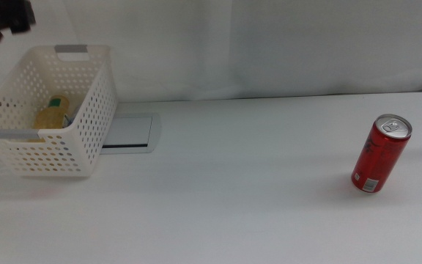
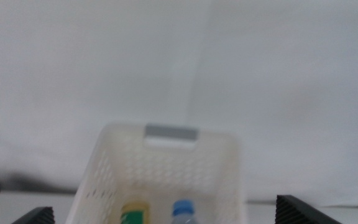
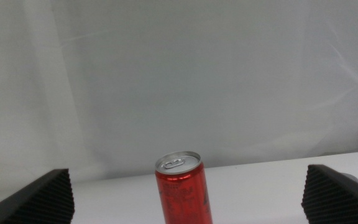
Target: Use arms to grab the bottles and put them into the dustbin to the left of the table.
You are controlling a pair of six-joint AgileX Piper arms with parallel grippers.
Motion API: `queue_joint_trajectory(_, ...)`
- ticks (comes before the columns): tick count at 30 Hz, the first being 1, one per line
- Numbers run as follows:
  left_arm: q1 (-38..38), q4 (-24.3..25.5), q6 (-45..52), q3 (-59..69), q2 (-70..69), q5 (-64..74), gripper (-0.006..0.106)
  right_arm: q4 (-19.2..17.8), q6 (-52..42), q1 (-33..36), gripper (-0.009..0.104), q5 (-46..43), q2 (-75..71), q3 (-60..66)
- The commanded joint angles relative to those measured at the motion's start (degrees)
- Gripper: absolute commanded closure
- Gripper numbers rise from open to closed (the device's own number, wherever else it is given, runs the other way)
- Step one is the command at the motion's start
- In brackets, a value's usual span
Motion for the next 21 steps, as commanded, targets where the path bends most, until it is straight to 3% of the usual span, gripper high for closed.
queue_joint_trajectory(1,-1.71,-0.29,0.20,-0.24,-3.79,1.26,0.008,0.91,0.13,0.23,-0.008,-1.03,-0.21,2.10)
queue_joint_trajectory(11,-19.52,-0.18,3.65,-0.24,-10.69,5.58,0.008,4.21,0.03,0.23,-0.008,1.72,0.22,-4.33)
queue_joint_trajectory(16,-28.92,-0.18,5.32,1.86,-11.13,6.43,0.008,2.47,-0.48,0.23,-0.008,15.92,4.14,-14.33)
queue_joint_trajectory(21,-36.34,-0.18,6.22,12.59,-15.85,-1.43,0.008,0.89,-0.48,0.23,-0.008,26.86,12.33,-25.93)
